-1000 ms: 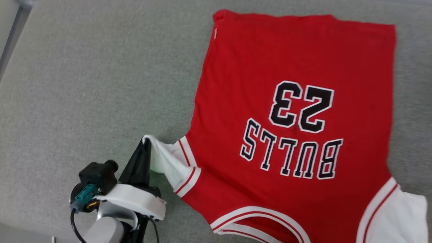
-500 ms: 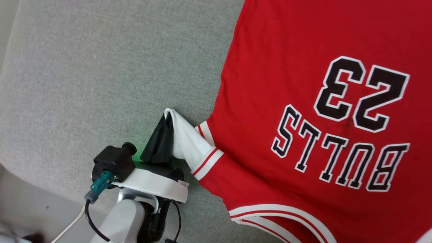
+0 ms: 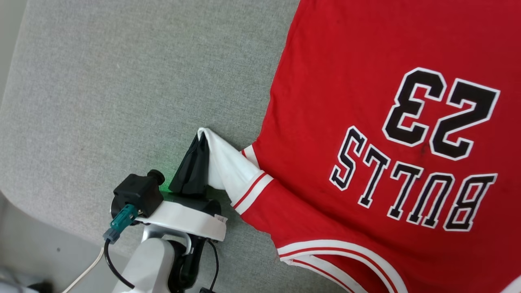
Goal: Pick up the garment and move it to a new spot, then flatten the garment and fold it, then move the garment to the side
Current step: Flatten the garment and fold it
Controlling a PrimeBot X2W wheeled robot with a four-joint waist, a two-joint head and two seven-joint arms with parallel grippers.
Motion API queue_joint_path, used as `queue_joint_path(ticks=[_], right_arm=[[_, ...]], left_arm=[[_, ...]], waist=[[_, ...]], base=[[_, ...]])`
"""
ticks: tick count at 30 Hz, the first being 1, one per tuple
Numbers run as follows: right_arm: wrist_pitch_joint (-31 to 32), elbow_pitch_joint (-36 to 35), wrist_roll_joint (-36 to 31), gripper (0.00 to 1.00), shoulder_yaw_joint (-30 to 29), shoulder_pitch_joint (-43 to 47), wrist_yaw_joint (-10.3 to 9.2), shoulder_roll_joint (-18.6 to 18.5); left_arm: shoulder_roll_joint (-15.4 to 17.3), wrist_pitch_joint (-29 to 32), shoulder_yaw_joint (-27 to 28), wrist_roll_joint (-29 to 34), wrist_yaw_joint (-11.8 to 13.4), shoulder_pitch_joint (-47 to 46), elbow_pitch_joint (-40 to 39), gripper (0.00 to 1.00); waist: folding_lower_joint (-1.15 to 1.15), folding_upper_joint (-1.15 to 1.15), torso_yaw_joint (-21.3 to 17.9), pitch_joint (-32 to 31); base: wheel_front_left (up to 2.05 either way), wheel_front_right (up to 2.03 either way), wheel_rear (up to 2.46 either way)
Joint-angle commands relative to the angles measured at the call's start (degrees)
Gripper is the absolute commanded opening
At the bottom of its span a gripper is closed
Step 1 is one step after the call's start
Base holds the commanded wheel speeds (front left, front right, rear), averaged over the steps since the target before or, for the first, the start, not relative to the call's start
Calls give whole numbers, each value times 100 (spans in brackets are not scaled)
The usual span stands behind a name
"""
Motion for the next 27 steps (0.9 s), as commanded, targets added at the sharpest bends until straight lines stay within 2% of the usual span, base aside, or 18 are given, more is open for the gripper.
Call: queue_joint_path(ticks=[1, 6, 13, 21, 27], right_arm=[[-115, 171, 20, 0, 64, 261, -6, 57], [-734, 130, 207, 0, 129, 215, -6, 121], [-1366, -162, 765, 0, 444, 910, -6, -264], [-2028, -847, 1422, 0, 562, 2498, -6, -753], [-2395, -1248, 1726, 0, 310, 4044, -6, -985]], left_arm=[[-5, -9, 82, 45, -24, 87, 60, 0], [-39, -11, 276, 137, -81, 270, 137, 0], [48, -11, 470, 183, -101, 619, 246, 0], [245, 22, 664, 84, 22, 1154, 307, 0], [374, 86, 778, 1, 98, 1490, 251, 0]], waist=[[1, 0, -106, -177], [1, 0, -339, -670], [1, 0, -679, -1451], [1, 0, -1124, -2228], [1, 0, -1420, -2630]], base=[[0, 0, 0], [0, 0, 0], [0, 0, 0], [0, 0, 0], [0, 0, 0]])
